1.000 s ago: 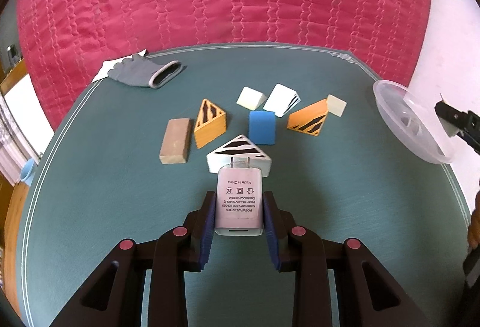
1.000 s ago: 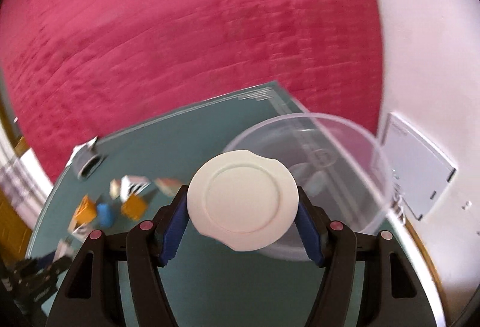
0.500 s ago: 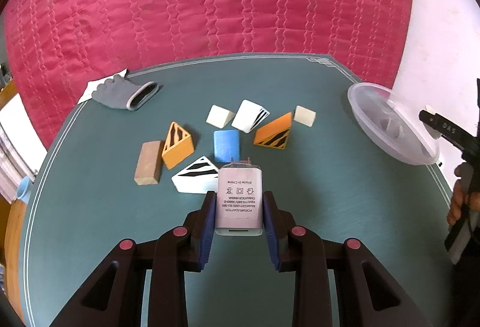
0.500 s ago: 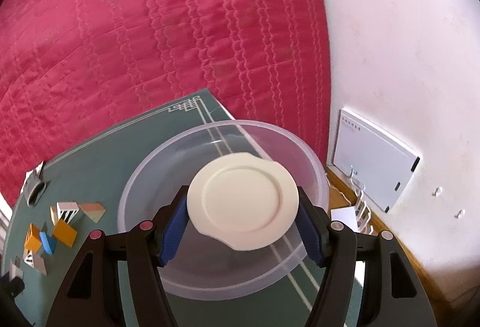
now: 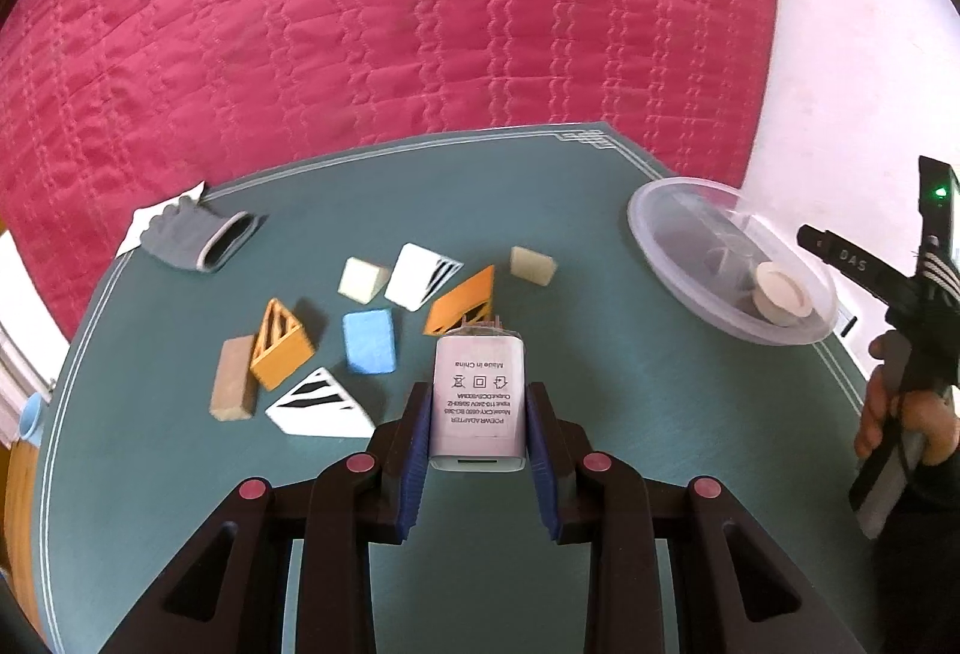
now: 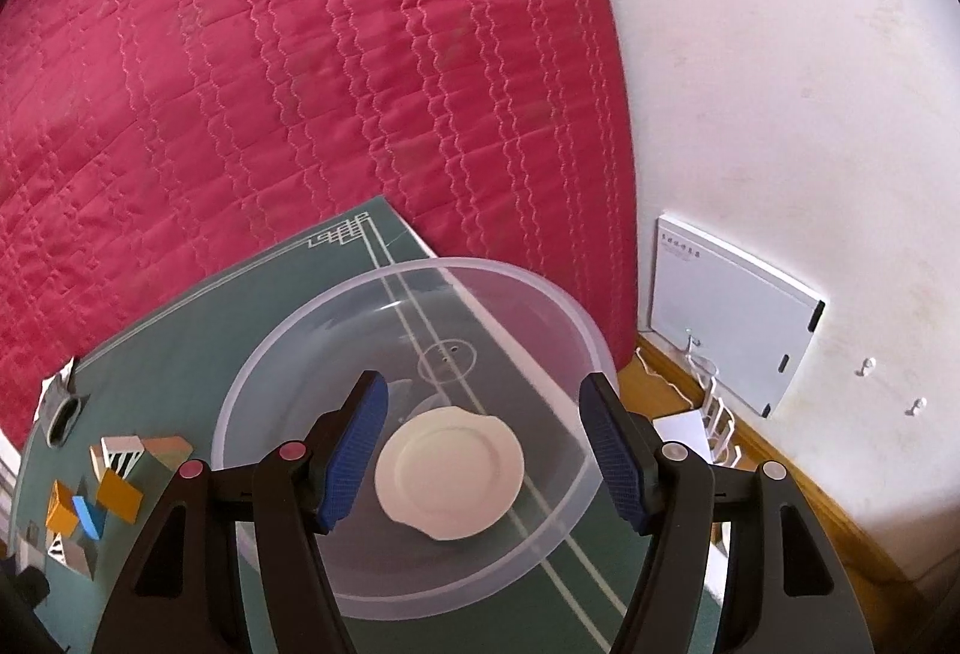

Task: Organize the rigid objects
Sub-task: 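Carry the plate into the clear plastic bowl and open the right gripper while the left holds the adapter, then lower the white adapter into the clear bowl and open the left gripper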

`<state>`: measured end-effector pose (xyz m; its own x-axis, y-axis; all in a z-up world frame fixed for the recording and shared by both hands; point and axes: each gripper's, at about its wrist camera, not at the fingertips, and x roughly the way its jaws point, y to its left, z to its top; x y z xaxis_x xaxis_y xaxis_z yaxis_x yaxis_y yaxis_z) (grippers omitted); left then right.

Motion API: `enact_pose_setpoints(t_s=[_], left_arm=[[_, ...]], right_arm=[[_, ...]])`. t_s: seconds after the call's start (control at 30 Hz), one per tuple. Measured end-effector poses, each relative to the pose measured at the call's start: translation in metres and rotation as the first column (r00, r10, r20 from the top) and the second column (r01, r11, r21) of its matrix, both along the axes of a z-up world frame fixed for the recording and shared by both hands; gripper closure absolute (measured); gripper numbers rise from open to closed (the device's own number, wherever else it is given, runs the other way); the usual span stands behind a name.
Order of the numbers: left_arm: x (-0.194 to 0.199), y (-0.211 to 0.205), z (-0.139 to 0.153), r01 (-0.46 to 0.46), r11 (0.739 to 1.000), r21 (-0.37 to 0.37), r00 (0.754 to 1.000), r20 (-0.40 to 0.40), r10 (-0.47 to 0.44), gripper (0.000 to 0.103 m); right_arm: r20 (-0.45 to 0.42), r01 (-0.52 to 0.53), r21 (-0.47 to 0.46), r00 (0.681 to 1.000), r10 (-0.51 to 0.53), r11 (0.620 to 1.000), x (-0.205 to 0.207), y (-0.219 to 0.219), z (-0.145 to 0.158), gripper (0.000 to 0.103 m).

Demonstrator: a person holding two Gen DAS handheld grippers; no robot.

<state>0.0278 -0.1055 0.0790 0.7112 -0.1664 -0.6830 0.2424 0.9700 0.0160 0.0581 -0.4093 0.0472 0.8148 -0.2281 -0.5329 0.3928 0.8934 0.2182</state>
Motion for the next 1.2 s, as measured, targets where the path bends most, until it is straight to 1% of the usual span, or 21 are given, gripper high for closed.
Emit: enact_pose_setpoints(t_s=[0.4, 0.73, 0.97, 1.0, 1.07, 1.2], left_arm=[[0.010, -0.039, 0.007, 0.074, 0.997, -0.009, 0.997, 0.013, -0.074, 0.071], [0.025, -0.080, 0.015, 0.144, 0.989, -0.026, 0.989, 0.033, -0.144, 0.071], [0.042, -0.110, 0.019, 0.198, 0.979, -0.043, 0.980, 0.037, -0.196, 0.071], [0.045, -0.115, 0.019, 0.205, 0.978, -0.045, 0.978, 0.038, -0.204, 0.071], [0.049, -0.120, 0.019, 0.213, 0.976, -0.047, 0.977, 0.037, -0.212, 0.071], [0.061, -0.132, 0.015, 0.231, 0.971, -0.067, 0.973, 0.016, -0.230, 0.071]], right_arm=[[0.013, 0.061, -0.006, 0.998, -0.061, 0.998, -0.003, -0.005, 0.000, 0.035], [0.015, 0.187, 0.044, 0.982, -0.187, 0.981, -0.008, -0.033, -0.001, 0.035], [0.026, 0.206, 0.041, 0.978, -0.207, 0.978, -0.010, -0.035, -0.001, 0.035], [0.029, 0.209, 0.041, 0.977, -0.210, 0.977, -0.010, -0.035, -0.001, 0.035], [0.036, 0.222, 0.045, 0.974, -0.223, 0.974, -0.011, -0.035, -0.002, 0.028], [0.058, 0.235, 0.023, 0.970, -0.236, 0.972, -0.013, -0.032, 0.002, 0.028]])
